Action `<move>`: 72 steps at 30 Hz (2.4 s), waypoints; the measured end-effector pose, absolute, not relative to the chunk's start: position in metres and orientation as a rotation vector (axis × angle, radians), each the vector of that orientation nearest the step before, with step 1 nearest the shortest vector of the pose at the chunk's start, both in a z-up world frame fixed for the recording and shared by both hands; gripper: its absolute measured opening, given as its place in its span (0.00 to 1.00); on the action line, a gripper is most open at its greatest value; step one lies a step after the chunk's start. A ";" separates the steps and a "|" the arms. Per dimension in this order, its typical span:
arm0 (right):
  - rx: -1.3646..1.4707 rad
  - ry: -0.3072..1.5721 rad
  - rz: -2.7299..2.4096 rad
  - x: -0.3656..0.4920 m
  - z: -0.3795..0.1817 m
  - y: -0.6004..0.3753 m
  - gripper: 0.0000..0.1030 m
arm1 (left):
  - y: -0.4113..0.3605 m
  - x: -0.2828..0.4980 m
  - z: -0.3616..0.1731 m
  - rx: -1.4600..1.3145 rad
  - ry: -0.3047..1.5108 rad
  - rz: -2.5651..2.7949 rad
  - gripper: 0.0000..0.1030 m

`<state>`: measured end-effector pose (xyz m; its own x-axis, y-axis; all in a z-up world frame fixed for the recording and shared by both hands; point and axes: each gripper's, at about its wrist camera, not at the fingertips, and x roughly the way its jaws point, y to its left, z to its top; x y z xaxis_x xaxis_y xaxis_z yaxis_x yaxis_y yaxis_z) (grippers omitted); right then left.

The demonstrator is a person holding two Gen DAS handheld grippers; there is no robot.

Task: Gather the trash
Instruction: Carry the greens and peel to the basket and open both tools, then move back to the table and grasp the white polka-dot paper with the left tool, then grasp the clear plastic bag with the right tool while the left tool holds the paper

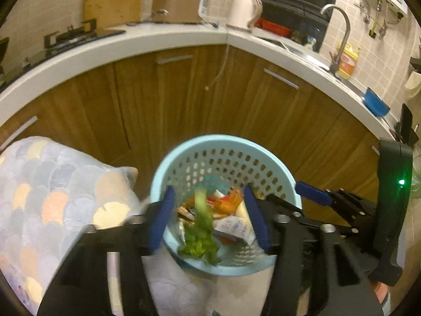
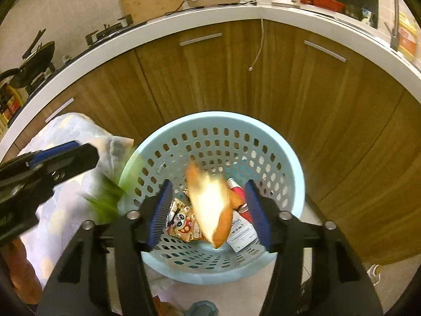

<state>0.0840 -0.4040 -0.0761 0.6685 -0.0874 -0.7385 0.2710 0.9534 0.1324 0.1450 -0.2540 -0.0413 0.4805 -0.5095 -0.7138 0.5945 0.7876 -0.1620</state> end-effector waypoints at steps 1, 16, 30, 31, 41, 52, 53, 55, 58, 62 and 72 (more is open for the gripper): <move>0.240 0.812 -0.206 0.082 -0.074 -0.404 0.53 | -0.251 0.144 -0.040 0.113 0.829 -0.672 0.52; 0.160 0.674 0.001 0.074 -0.036 -0.288 0.53 | -0.120 0.108 0.006 0.133 0.727 -0.429 0.47; 0.092 0.807 0.342 0.100 -0.054 -0.093 0.53 | 0.097 0.111 -0.015 0.052 0.809 -0.012 0.67; 0.077 0.815 0.354 0.101 -0.056 -0.081 0.53 | 0.111 0.113 -0.021 0.028 0.825 -0.003 0.67; -0.015 0.861 0.384 0.101 -0.074 -0.027 0.53 | 0.154 0.146 -0.071 -0.147 0.924 -0.022 0.67; -0.047 0.918 0.389 0.088 -0.090 -0.026 0.53 | 0.141 0.147 -0.085 -0.084 0.891 0.015 0.62; -0.034 0.926 0.379 0.087 -0.093 -0.027 0.53 | 0.141 0.146 -0.084 -0.089 0.884 0.018 0.59; -0.012 0.941 0.385 0.090 -0.097 -0.028 0.53 | 0.142 0.147 -0.083 -0.091 0.874 0.017 0.51; -0.026 0.942 0.400 0.092 -0.098 -0.020 0.57 | 0.144 0.145 -0.082 -0.114 0.860 0.000 0.39; -0.045 0.929 0.404 0.094 -0.100 -0.008 0.59 | 0.147 0.142 -0.081 -0.143 0.836 -0.011 0.31; 0.001 0.957 0.393 0.114 -0.098 0.012 0.84 | 0.173 0.124 -0.063 -0.226 0.754 -0.021 0.26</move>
